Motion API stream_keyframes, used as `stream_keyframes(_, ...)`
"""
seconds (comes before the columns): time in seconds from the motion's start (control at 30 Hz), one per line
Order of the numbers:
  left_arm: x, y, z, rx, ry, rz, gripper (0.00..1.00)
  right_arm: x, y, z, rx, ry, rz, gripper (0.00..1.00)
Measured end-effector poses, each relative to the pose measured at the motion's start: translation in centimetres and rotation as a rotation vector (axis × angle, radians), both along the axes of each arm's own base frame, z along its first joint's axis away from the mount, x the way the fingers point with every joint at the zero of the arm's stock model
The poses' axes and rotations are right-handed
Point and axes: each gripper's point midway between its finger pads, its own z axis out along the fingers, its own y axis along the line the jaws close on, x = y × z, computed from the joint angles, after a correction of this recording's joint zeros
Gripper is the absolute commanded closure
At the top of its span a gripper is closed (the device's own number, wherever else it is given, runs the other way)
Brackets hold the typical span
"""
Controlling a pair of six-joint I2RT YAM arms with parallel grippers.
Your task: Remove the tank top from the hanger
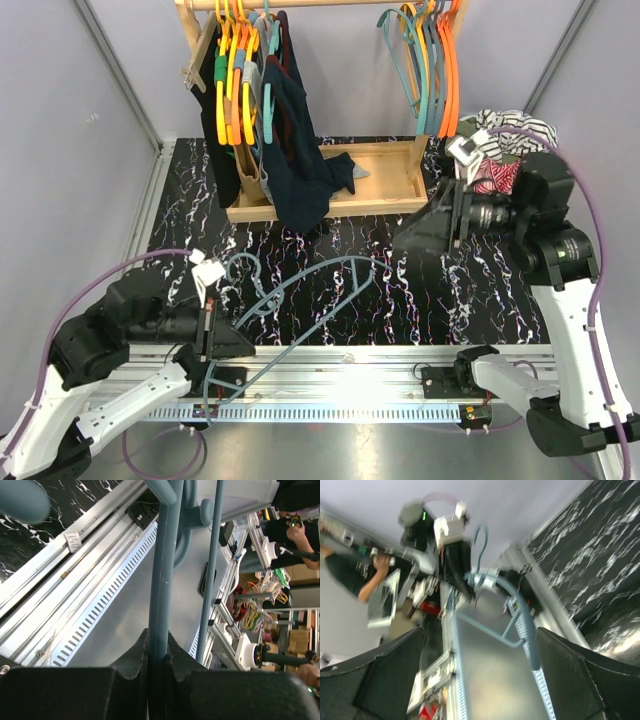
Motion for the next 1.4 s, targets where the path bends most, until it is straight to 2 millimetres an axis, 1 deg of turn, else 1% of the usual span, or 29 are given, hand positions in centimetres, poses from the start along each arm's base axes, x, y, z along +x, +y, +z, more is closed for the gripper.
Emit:
stream_keyframes(0.07, -0.1, -0.3, -0.1, 0.009, 0.008, -0.028, 1.0, -1.9, 0.8, -1.6, -0.028, 0.038, 0.087, 0.0)
stream_keyframes(0.2, 0.1, -1.0, -0.5, 0.037, 0.028, -0.076, 1.0, -4.0, 1.7, -4.9, -0.115, 0.122, 0.176, 0.0)
stream_keyframes(0.27, 0.2, -1.3, -0.7, 0.048, 0.039, -0.097, 1.0, -4.5, 2.1, -6.6, -0.169, 0.161, 0.199, 0.0)
stream_keyframes(0.4, 0.3, -1.7, -0.9, 0.061, 0.052, -0.118, 1.0, -4.7, 2.3, -8.9, -0.246, 0.203, 0.212, 0.0)
stream_keyframes(0.53, 0.3, -1.7, -0.9, 0.06, 0.053, -0.128, 1.0, -4.6, 2.1, -9.9, -0.295, 0.195, 0.194, 0.0)
stream_keyframes(0.6, 0.2, -1.6, -1.0, 0.063, 0.057, -0.128, 1.0, -3.8, 1.8, -10.1, -0.332, 0.17, 0.14, 0.0)
stream_keyframes(0.67, -0.1, -1.7, -0.8, 0.05, 0.052, -0.149, 1.0, -2.7, 1.6, -9.4, -0.347, 0.106, 0.071, 0.0)
stream_keyframes(0.77, -0.4, -1.6, -0.5, 0.034, 0.041, -0.165, 1.0, -1.8, 1.2, -8.1, -0.343, 0.022, 0.001, 0.0)
stream_keyframes(0.83, -0.7, -1.5, -0.3, 0.023, 0.036, -0.172, 1.0, -1.4, 1.1, -7.8, -0.341, -0.005, -0.021, 0.0)
stream_keyframes(0.9, -0.8, -1.4, -0.2, 0.017, 0.034, -0.178, 1.0, -1.4, 1.4, -7.9, -0.333, -0.004, -0.007, 0.0)
stream_keyframes(0.97, -0.9, -1.4, -0.2, 0.014, 0.033, -0.18, 1.0, -1.8, 2.0, -8.2, -0.312, 0.025, 0.054, 0.0)
stream_keyframes(1.03, -0.9, -1.4, -0.2, 0.013, 0.033, -0.181, 1.0, -2.5, 2.6, -8.6, -0.283, 0.073, 0.135, 0.0)
stream_keyframes(1.13, -1.0, -1.4, -0.2, 0.012, 0.031, -0.186, 1.0, -3.2, 3.5, -9.6, -0.243, 0.163, 0.241, 0.04)
stream_keyframes(1.23, -0.9, -1.5, -0.3, 0.016, 0.027, -0.191, 1.0, -4.4, 3.8, -10.2, -0.21, 0.227, 0.319, 0.17)
stream_keyframes(1.27, -0.8, -1.5, -0.3, 0.018, 0.026, -0.193, 1.0, -4.9, 3.9, -10.3, -0.204, 0.245, 0.345, 0.31)
stream_keyframes(1.33, -0.7, -1.6, -0.4, 0.026, 0.026, -0.198, 1.0, -6.1, 4.1, -10.6, -0.196, 0.275, 0.396, 0.47)
stream_keyframes(1.37, -0.6, -1.7, -0.5, 0.031, 0.028, -0.201, 1.0, -6.6, 4.1, -10.7, -0.194, 0.289, 0.416, 0.58)
stream_keyframes(1.4, -0.5, -1.8, -0.6, 0.035, 0.029, -0.203, 1.0, -7.1, 4.1, -10.7, -0.19, 0.305, 0.436, 0.79)
